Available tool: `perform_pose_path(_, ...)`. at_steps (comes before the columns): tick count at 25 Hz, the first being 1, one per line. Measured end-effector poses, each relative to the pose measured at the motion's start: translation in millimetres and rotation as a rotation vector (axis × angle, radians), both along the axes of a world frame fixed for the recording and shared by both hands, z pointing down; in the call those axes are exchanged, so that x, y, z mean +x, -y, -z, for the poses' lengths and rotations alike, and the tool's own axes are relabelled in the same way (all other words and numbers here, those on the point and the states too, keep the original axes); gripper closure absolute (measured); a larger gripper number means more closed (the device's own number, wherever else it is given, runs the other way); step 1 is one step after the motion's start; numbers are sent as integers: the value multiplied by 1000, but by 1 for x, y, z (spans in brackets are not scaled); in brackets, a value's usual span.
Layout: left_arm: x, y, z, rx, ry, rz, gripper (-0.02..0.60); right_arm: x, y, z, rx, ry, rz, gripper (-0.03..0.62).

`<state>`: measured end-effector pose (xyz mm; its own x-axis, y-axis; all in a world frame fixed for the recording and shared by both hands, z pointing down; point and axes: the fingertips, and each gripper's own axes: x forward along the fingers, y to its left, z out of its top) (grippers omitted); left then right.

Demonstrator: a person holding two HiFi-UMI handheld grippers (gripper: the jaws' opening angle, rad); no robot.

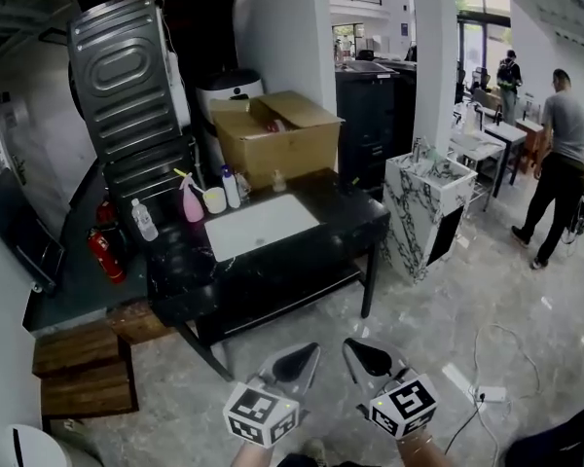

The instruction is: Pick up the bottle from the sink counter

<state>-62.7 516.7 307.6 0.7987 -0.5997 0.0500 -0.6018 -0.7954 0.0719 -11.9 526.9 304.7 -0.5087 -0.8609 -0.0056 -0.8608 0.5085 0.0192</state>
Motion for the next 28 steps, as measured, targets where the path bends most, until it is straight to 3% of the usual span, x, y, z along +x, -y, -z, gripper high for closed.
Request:
perform_pose_path(5,-20,55,1,-41,-44,-8,581,-34,39,3,6,-1,26,591)
perform_pose_path(9,-22,72,-10,-73,-5,-90,581,-47,67,-5,-33,10,36,591)
perform_pose_path(12,-24,84,-22,-109,-4,-105,581,-48,85,-18,-72,30,46,591)
perform_pose_path(16,-30,109,-38,-143,-8,-81,581,-51,110,-35,-113,35,51,591)
perform_pose_path(21,-26,148,-45,-151,-1,-61,581,-52,155,-29,-88,23,78,591)
perform_pose_path(28,-14,234,-35,-116,22,-21,581,-39,258,-16,-52,-10,102,591)
